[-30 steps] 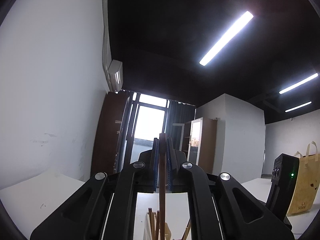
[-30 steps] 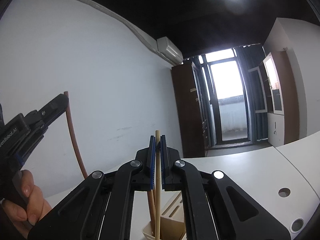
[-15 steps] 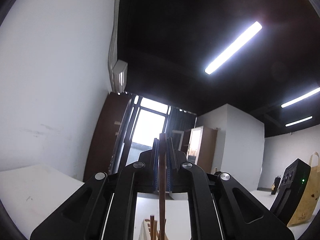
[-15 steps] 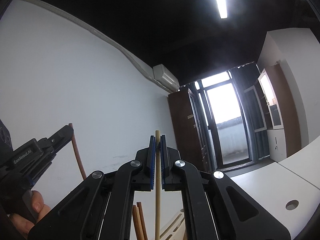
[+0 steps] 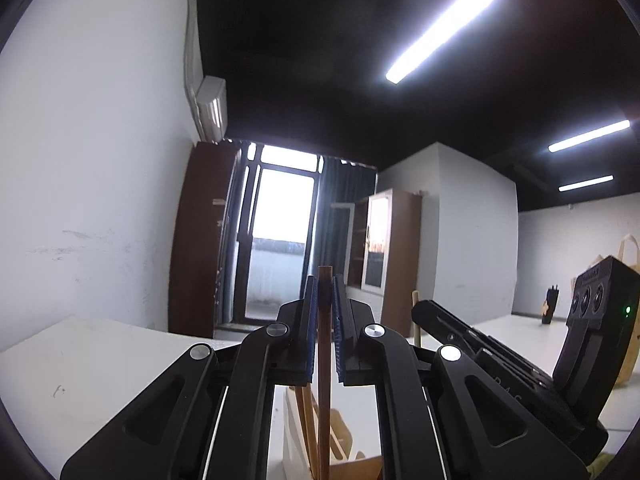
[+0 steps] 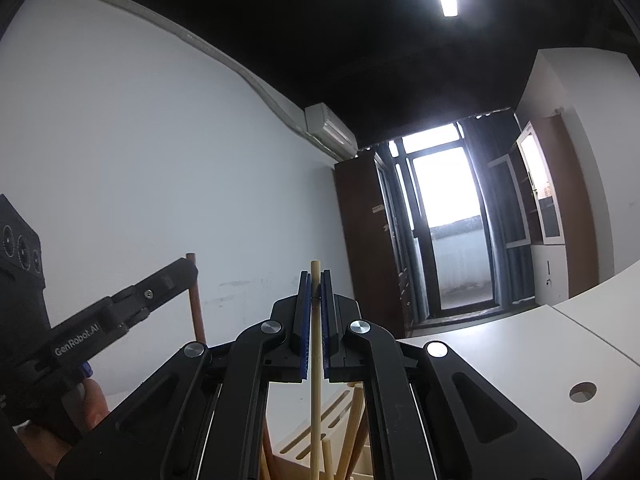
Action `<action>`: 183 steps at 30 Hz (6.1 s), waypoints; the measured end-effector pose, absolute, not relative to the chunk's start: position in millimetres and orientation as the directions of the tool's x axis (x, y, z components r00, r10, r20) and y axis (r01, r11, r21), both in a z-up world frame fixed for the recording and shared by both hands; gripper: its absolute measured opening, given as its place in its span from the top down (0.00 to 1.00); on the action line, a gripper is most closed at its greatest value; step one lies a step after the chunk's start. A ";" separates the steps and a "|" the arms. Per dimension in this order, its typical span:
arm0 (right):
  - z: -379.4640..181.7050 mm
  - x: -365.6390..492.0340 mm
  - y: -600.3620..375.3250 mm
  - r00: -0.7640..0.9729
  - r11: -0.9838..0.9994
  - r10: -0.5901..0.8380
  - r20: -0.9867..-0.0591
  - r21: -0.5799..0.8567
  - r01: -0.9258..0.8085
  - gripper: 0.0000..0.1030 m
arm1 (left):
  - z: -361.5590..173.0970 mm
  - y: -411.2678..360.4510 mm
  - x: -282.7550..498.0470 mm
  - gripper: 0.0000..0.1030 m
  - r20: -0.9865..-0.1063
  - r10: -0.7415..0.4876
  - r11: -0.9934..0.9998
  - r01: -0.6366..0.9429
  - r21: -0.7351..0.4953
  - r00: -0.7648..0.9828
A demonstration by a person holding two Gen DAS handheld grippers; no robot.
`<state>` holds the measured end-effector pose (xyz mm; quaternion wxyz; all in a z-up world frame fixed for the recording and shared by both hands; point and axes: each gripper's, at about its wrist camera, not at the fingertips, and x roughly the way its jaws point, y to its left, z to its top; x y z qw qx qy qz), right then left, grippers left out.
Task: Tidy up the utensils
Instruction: 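Lower both chopsticks into the holder slots and open both tools, then move both open tools down to the last chopsticks beside the holder, then close the right tool on a dark chopstick while the left tool grasps a light chopstick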
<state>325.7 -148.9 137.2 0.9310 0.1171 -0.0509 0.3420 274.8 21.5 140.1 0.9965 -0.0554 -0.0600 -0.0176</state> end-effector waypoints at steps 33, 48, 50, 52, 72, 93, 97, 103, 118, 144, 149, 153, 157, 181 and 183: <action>128.9 329.1 -135.6 0.780 0.770 0.624 0.043 0.141 -0.623 0.95 | 122.8 44.9 287.5 0.93 -0.012 -0.123 0.990 0.122 -0.072 0.992; 123.2 332.0 -146.4 0.799 0.787 0.602 0.014 0.158 -0.596 0.94 | 125.7 55.7 285.1 0.77 -0.015 -0.113 0.987 0.110 -0.116 0.993; 123.6 335.4 -147.8 0.803 0.791 0.596 0.010 0.165 -0.589 0.94 | 125.5 57.7 283.2 0.77 -0.017 -0.108 0.987 0.105 -0.123 0.994; 122.4 334.7 -150.2 0.805 0.792 0.594 0.007 0.171 -0.586 0.94 | 124.8 58.0 281.1 0.76 -0.023 -0.102 0.988 0.099 -0.122 0.994; 124.0 286.7 -172.5 0.828 0.818 0.560 0.017 0.143 -0.557 0.71 | 127.7 47.3 227.8 0.63 -0.067 -0.030 0.995 0.024 -0.094 0.997; 89.2 258.2 -168.8 0.797 0.832 0.555 -0.237 0.139 -0.538 0.52 | 102.8 54.7 178.1 0.41 -0.293 -0.001 0.988 -0.045 -0.150 0.956; 76.9 261.4 -165.4 0.786 0.839 0.542 -0.297 0.148 -0.523 0.52 | 93.5 54.0 172.9 0.38 -0.319 0.012 0.989 -0.058 -0.136 0.948; 50.7 262.0 -153.5 0.736 0.832 0.546 -0.399 0.154 -0.534 0.50 | 72.3 60.3 171.2 0.36 -0.380 0.011 0.986 -0.073 -0.147 0.925; 12.6 268.2 -121.1 0.638 0.830 0.501 -0.585 0.115 -0.546 0.42 | 38.3 80.8 178.8 0.31 -0.511 0.066 0.982 -0.146 -0.117 0.857; -40.5 265.1 -84.5 0.539 0.838 0.354 -0.765 0.003 -0.546 0.42 | 27.1 87.4 180.5 0.29 -0.563 0.046 0.980 -0.145 -0.133 0.825; -45.4 258.9 -85.4 0.531 0.842 0.338 -0.777 -0.004 -0.540 0.42 | 25.8 86.5 182.0 0.29 -0.570 0.042 0.980 -0.143 -0.135 0.821; -48.2 249.8 -84.4 0.527 0.837 0.338 -0.779 -0.007 -0.547 0.42 | 23.0 86.3 182.7 0.29 -0.580 0.036 0.981 -0.139 -0.134 0.814; -48.4 243.3 -84.1 0.516 0.821 0.349 -0.782 -0.010 -0.571 0.48 | 19.8 86.9 186.3 0.29 -0.594 0.037 0.981 -0.143 -0.131 0.803; -33.8 261.1 -110.6 0.469 0.826 0.379 -0.798 0.063 -0.560 0.92 | -26.5 53.4 224.6 0.30 -0.732 -0.048 0.986 -0.084 -0.142 0.680; -33.1 263.1 -113.2 0.469 0.831 0.376 -0.800 0.066 -0.553 0.92 | -33.3 48.0 230.7 0.31 -0.752 -0.060 0.987 -0.072 -0.142 0.657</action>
